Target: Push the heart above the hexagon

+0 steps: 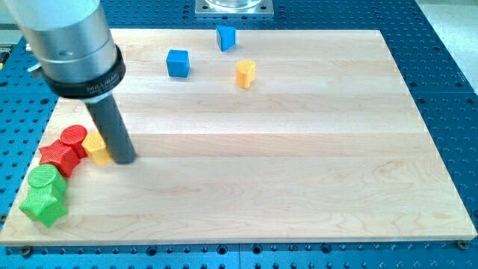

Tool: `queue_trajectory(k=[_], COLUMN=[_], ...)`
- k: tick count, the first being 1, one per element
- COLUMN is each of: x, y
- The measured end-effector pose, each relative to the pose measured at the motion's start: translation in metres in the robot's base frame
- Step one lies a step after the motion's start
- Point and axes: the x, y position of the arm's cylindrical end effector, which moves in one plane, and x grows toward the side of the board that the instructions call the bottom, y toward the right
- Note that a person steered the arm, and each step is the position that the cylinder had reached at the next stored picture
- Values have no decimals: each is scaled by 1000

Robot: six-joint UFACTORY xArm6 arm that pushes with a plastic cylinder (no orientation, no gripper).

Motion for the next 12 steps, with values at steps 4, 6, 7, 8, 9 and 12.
queue_trajectory(k=[4,6,7,8,9,12], x=[-78,-14,-32,-39,14,111], y=[-90,-84,-87,-38,-6,85])
